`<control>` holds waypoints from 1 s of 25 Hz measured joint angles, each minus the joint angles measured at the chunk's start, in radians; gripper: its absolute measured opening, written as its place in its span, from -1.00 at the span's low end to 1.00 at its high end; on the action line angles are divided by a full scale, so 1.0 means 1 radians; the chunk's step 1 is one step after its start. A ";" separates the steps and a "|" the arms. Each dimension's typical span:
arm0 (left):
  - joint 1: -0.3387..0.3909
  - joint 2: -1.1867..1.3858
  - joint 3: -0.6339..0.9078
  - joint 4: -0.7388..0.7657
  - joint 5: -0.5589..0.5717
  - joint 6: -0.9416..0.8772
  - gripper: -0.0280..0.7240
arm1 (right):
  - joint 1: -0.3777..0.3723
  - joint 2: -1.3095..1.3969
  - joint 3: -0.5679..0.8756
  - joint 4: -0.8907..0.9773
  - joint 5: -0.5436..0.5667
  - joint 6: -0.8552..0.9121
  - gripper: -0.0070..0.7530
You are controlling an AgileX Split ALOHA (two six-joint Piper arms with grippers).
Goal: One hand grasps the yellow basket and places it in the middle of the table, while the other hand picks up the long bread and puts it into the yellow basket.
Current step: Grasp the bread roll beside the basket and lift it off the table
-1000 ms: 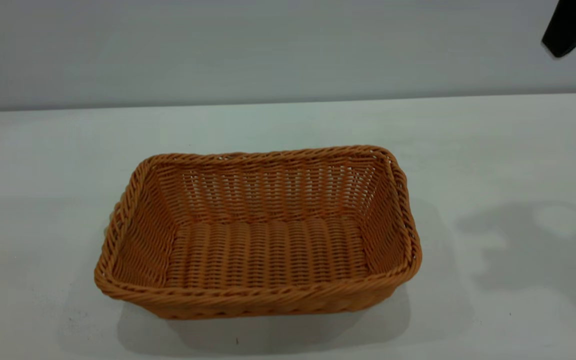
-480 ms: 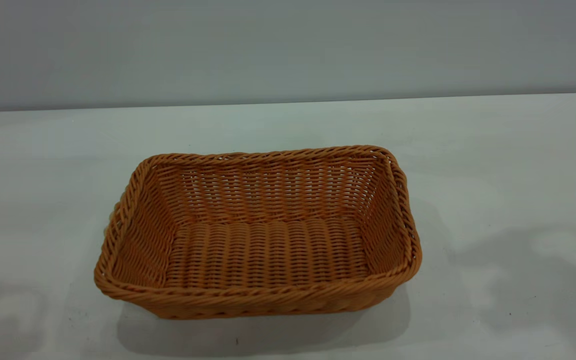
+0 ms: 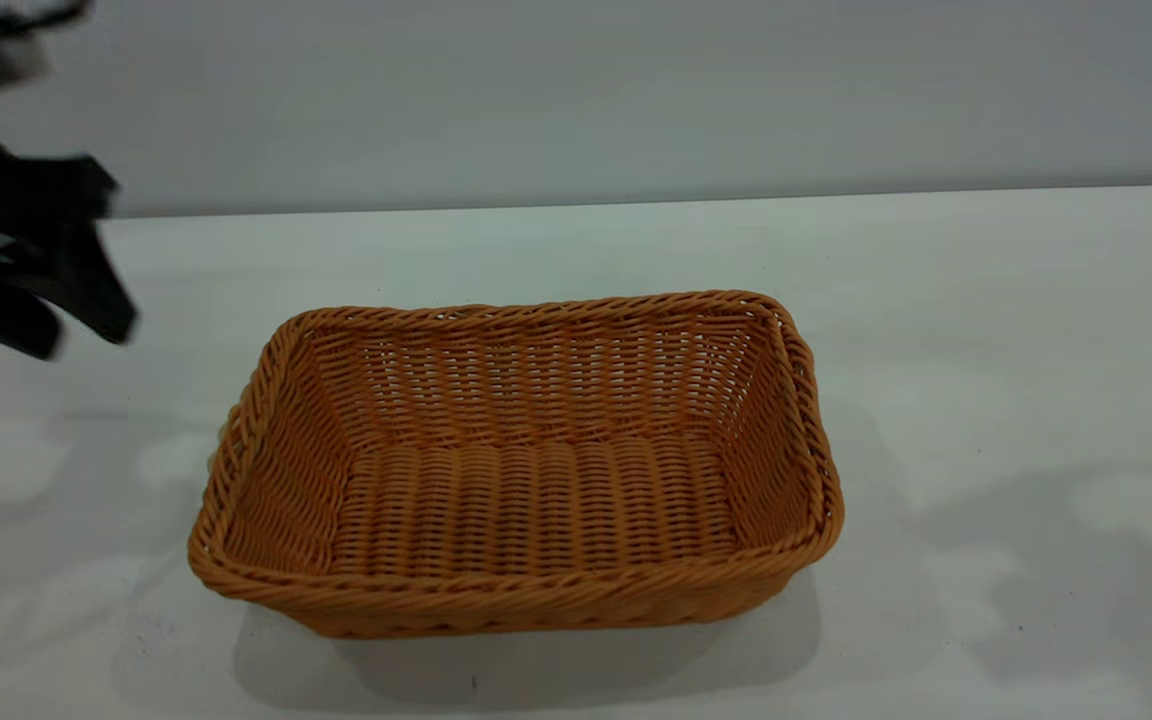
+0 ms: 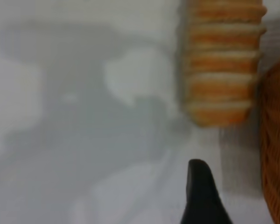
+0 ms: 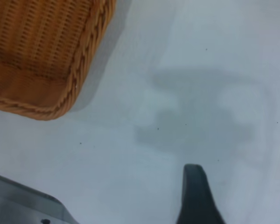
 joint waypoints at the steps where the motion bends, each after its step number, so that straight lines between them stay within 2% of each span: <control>1: 0.000 0.037 -0.014 -0.042 -0.001 0.053 0.37 | 0.000 0.000 0.000 0.000 0.000 0.001 0.42; 8: 0.000 0.204 -0.053 -0.285 -0.029 0.351 0.32 | 0.000 0.000 0.000 0.000 0.000 0.003 0.42; 14: 0.000 0.241 -0.056 -0.304 -0.106 0.384 0.32 | 0.000 0.000 0.000 -0.001 0.000 0.003 0.42; 25: 0.000 0.264 -0.058 -0.434 -0.109 0.559 0.32 | 0.000 0.000 0.000 -0.001 -0.003 0.011 0.42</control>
